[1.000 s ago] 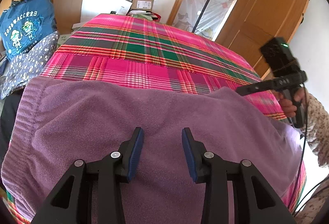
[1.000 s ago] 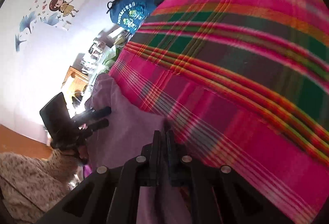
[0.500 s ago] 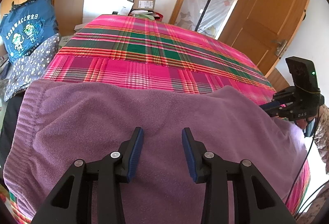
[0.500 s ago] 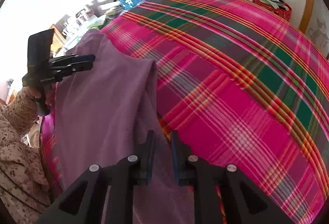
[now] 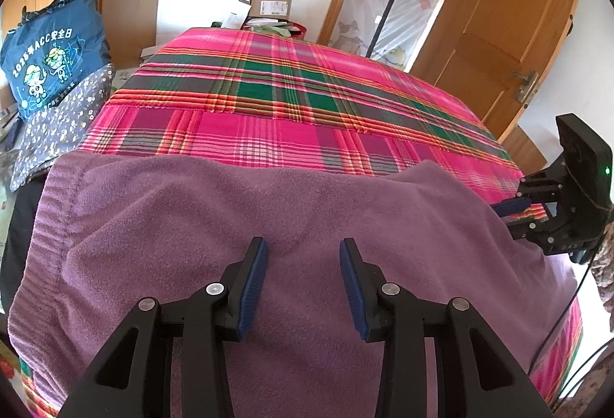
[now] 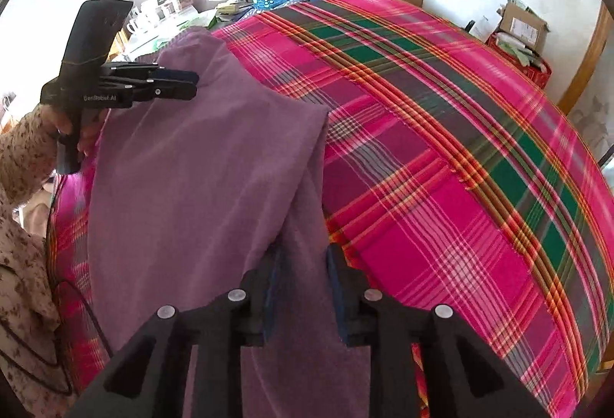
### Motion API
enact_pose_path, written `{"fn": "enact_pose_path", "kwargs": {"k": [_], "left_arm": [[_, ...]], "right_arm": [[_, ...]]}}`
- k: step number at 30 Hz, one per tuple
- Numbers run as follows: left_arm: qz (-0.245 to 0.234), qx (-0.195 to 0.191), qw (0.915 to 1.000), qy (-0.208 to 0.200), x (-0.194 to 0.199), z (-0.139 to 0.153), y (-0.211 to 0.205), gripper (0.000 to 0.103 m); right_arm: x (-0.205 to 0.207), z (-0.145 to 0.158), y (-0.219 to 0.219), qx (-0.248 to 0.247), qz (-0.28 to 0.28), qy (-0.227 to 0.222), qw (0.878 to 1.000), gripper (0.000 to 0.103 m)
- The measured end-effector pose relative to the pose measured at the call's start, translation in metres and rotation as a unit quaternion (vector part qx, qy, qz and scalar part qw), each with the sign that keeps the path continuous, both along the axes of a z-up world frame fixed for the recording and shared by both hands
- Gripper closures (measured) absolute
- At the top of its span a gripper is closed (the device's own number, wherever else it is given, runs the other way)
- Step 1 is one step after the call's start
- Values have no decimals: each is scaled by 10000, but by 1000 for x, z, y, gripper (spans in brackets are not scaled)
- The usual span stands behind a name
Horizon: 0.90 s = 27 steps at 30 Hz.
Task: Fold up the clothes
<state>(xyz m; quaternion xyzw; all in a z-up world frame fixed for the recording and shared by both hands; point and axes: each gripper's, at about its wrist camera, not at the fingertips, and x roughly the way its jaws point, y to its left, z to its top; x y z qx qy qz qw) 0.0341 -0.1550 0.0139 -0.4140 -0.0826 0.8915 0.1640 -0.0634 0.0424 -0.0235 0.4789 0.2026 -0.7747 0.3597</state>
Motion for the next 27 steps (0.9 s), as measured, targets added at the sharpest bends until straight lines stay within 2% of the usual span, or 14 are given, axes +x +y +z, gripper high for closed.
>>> {"fn": "enact_pose_path", "kwargs": {"k": [1, 3, 5, 8, 15, 18, 27], "left_arm": [[1, 0, 10000, 2, 0, 0, 0, 63], [1, -1, 10000, 7, 0, 0, 0, 63], [-3, 3, 10000, 8, 0, 0, 0, 63], [-10, 6, 10000, 8, 0, 0, 0, 63], [-11, -7, 10000, 14, 0, 0, 0, 63], [-13, -9, 10000, 14, 0, 0, 0, 63], [-23, -4, 10000, 8, 2, 1, -1, 62]], "right_arm": [[2, 0, -1, 43, 16, 41, 10000, 90], [2, 2, 2, 0, -52, 67, 10000, 96], [-4, 4, 9, -160, -230, 33, 9996, 98], [-13, 7, 22, -240, -622, 98, 9977, 98], [-21, -1, 26, -376, -772, -213, 9961, 97], [-24, 0, 36, -569, -923, -371, 9934, 91], [11, 28, 92, -731, -1819, -68, 9806, 89]]}}
